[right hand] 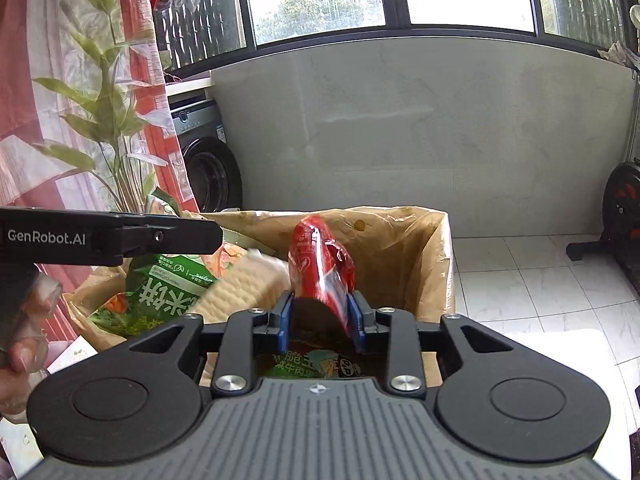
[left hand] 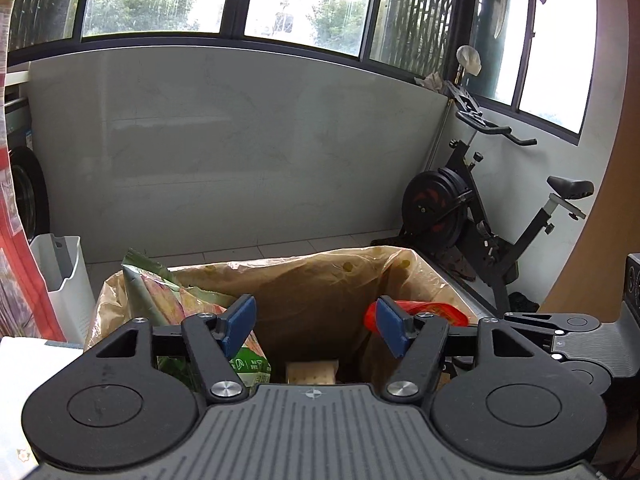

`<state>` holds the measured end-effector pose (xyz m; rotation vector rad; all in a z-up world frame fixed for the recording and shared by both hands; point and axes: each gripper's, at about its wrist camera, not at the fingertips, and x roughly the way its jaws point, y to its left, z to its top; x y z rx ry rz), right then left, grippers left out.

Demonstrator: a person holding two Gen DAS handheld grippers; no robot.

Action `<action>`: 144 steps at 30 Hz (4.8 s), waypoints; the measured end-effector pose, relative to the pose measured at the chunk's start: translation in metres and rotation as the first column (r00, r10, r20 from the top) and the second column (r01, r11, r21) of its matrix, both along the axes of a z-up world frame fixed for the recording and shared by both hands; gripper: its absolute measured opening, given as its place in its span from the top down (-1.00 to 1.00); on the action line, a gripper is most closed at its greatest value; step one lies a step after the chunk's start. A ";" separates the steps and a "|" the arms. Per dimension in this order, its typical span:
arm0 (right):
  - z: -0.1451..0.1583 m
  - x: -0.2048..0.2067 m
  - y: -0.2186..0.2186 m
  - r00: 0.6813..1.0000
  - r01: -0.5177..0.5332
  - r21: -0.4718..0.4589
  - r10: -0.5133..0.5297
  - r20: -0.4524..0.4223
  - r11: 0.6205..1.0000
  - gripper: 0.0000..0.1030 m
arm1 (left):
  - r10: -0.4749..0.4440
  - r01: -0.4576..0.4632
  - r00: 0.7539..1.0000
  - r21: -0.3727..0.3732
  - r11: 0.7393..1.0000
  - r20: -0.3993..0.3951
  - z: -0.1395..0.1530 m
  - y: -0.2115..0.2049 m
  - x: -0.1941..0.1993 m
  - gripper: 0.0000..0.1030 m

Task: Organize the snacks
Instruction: 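Carry cracker pack and sausage stick over the box and open both grippers, then move both grippers back down to the snacks beside the box, then grasp orange cracker bag with left gripper while right gripper grasps orange biscuit bar packet, then carry orange bag and biscuit bar over the box and open both grippers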

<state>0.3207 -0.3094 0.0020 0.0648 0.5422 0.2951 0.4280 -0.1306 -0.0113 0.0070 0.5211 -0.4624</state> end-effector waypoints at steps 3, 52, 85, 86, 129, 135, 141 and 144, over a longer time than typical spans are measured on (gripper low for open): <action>-0.004 0.004 -0.005 1.000 -0.002 0.018 0.002 -0.014 1.000 0.23 | 0.018 -0.018 1.000 0.014 1.000 0.019 0.002 0.010 0.005 -0.36; -0.050 -0.127 -0.001 0.997 0.032 0.132 -0.041 0.071 0.991 0.16 | 0.118 -0.113 0.988 0.061 0.992 -0.097 -0.077 0.096 -0.134 -0.47; -0.148 -0.147 0.003 0.980 0.004 0.050 0.006 -0.198 0.999 0.16 | 0.243 -0.242 0.902 0.047 0.969 -0.356 -0.177 0.084 -0.152 -0.86; -0.148 -0.147 0.004 0.980 0.002 0.050 0.008 -0.199 0.999 0.16 | 0.242 -0.245 0.900 0.038 0.969 -0.361 -0.178 0.086 -0.152 -0.87; -0.163 -0.159 0.039 0.943 -0.206 -0.119 0.164 -0.289 0.971 0.22 | 0.231 -0.244 0.898 0.013 0.970 -0.375 -0.164 0.148 -0.202 -0.30; -0.148 -0.177 0.030 0.944 -0.198 -0.045 0.178 -0.278 0.979 0.25 | 0.234 -0.241 0.927 0.012 0.970 -0.292 -0.146 0.151 -0.212 -0.30; -0.117 -0.189 0.017 0.969 -0.163 -0.001 0.160 -0.190 0.987 0.25 | 0.231 -0.231 0.954 0.026 0.973 -0.188 -0.125 0.148 -0.217 -0.30; -0.093 -0.189 0.009 0.984 -0.129 0.030 0.132 -0.118 0.991 0.25 | 0.222 -0.221 0.966 0.021 0.975 -0.135 -0.109 0.147 -0.217 -0.30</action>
